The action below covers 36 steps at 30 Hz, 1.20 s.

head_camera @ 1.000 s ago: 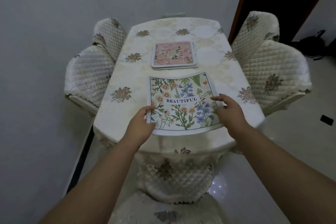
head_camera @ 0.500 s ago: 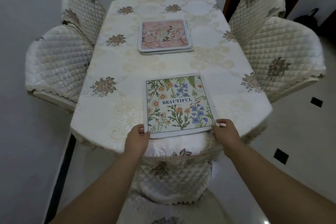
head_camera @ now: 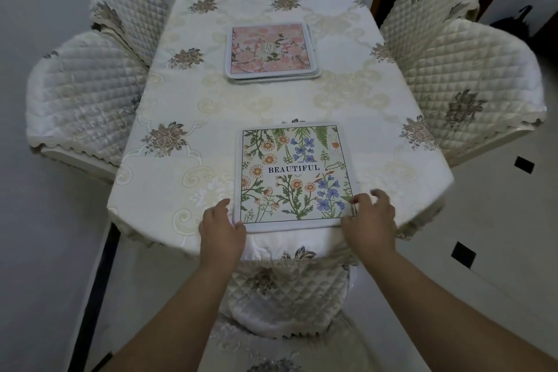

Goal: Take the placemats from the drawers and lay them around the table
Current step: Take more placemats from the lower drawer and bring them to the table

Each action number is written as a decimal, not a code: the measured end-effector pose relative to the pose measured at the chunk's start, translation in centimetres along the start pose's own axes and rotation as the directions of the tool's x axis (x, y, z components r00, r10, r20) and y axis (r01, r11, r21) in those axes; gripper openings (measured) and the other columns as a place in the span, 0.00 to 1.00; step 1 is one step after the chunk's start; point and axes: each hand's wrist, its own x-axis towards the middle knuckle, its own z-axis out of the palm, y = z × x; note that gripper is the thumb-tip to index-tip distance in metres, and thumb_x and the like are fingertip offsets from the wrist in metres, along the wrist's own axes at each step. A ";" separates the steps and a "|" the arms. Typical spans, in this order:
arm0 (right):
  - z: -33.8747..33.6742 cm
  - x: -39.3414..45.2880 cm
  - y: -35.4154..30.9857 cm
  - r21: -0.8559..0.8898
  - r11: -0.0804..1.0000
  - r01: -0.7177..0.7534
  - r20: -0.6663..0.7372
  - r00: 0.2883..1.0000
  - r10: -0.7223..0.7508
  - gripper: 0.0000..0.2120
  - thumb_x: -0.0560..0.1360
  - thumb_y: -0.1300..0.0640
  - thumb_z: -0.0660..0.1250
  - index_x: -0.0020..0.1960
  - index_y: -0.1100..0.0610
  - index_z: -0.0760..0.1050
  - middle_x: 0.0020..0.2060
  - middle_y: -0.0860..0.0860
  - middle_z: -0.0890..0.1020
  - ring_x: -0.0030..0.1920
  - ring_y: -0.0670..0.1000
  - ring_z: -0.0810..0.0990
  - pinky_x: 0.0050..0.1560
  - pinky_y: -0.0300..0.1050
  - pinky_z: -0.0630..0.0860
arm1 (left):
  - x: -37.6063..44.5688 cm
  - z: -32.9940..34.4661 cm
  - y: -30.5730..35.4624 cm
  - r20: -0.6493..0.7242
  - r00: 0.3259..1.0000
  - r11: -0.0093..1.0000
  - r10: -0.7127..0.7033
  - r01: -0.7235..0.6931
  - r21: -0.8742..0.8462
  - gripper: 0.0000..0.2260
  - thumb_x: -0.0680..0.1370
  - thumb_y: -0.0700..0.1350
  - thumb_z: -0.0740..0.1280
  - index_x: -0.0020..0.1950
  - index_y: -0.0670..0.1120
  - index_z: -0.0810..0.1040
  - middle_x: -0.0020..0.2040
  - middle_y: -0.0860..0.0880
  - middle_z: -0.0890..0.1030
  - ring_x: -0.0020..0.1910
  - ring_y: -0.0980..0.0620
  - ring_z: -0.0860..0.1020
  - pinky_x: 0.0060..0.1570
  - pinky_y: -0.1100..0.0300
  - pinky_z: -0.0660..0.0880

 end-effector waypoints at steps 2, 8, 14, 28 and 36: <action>1.4 -0.7 -1.3 0.006 0.972 0.234 0.087 0.968 -0.234 0.24 0.78 0.50 0.64 0.73 0.54 0.69 0.78 0.54 0.62 0.77 0.58 0.59 0.73 0.56 0.64 | -1.3 0.8 1.4 -0.017 0.970 0.955 0.242 -0.235 0.179 0.27 0.78 0.43 0.68 0.77 0.48 0.67 0.74 0.47 0.71 0.71 0.43 0.69 0.66 0.49 0.70; 5.2 -2.1 -1.1 -0.108 0.884 0.455 0.374 0.843 -0.388 0.33 0.83 0.39 0.41 0.80 0.52 0.31 0.78 0.49 0.30 0.76 0.49 0.26 0.74 0.47 0.29 | -2.4 5.0 1.7 0.374 0.849 0.793 0.372 -0.501 0.347 0.27 0.85 0.58 0.41 0.83 0.55 0.37 0.82 0.54 0.35 0.80 0.51 0.32 0.80 0.48 0.40; 3.6 -0.5 2.3 -0.109 0.950 0.292 0.333 0.911 -0.242 0.33 0.82 0.38 0.37 0.79 0.53 0.28 0.77 0.49 0.29 0.76 0.46 0.25 0.78 0.49 0.34 | -0.7 3.0 -0.2 0.358 0.908 0.833 0.216 -0.363 0.417 0.35 0.76 0.62 0.29 0.80 0.48 0.30 0.80 0.51 0.29 0.79 0.52 0.29 0.78 0.50 0.33; 6.1 10.1 -7.2 -0.031 0.911 0.412 0.212 0.893 -0.397 0.30 0.84 0.46 0.50 0.82 0.56 0.51 0.82 0.55 0.49 0.81 0.54 0.44 0.79 0.50 0.42 | 10.1 7.0 9.1 0.357 0.874 0.833 0.329 -0.446 0.326 0.27 0.85 0.57 0.44 0.83 0.52 0.41 0.83 0.49 0.39 0.81 0.46 0.36 0.79 0.44 0.38; 6.8 16.9 -6.3 -0.169 0.896 0.412 0.171 0.907 -0.385 0.34 0.81 0.36 0.39 0.82 0.52 0.42 0.82 0.49 0.45 0.80 0.48 0.41 0.79 0.50 0.41 | 15.2 8.0 7.6 0.205 0.916 0.808 0.344 -0.401 0.432 0.35 0.80 0.70 0.41 0.83 0.55 0.42 0.84 0.49 0.43 0.82 0.48 0.38 0.79 0.45 0.40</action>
